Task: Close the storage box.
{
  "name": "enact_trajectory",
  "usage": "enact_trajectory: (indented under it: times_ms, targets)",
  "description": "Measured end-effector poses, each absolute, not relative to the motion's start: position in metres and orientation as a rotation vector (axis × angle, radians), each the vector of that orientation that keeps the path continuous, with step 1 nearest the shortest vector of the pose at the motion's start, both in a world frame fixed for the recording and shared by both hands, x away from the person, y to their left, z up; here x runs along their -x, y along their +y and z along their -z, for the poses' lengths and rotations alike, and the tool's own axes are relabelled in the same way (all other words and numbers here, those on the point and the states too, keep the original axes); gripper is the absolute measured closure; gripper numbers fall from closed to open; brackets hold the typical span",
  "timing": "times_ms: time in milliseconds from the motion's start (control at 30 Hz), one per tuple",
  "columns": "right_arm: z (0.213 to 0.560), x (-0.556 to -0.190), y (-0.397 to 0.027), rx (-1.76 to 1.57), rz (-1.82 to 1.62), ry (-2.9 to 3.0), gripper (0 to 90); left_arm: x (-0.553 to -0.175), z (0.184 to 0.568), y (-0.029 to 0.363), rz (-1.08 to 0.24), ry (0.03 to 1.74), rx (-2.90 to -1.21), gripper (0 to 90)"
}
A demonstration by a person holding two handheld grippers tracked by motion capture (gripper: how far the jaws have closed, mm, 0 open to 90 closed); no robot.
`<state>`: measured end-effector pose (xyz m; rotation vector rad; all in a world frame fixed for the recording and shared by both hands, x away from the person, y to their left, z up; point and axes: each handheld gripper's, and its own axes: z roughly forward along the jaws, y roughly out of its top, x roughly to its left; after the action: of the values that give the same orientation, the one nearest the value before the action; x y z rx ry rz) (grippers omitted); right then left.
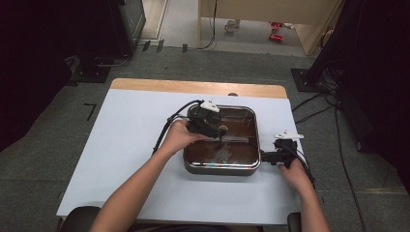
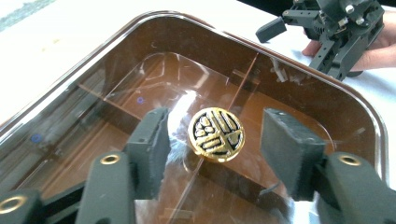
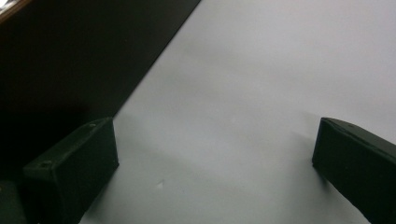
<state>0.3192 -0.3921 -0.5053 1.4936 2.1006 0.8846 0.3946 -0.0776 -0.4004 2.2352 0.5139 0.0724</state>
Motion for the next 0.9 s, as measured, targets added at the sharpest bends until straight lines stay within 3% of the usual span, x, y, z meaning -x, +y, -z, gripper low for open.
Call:
enact_trajectory:
  times_ms: [300, 900]
  targets:
    - [0.505, -0.319, -0.392, -1.495, -0.886, 2.100, 0.0, -0.387, 0.393, -0.047, -0.064, 0.582, -2.200, 30.3]
    - [0.505, -0.319, -0.392, -1.494, -0.885, 2.101, 0.0, -0.359, 0.397, 0.021, -0.212, 0.689, -2.139, 27.4]
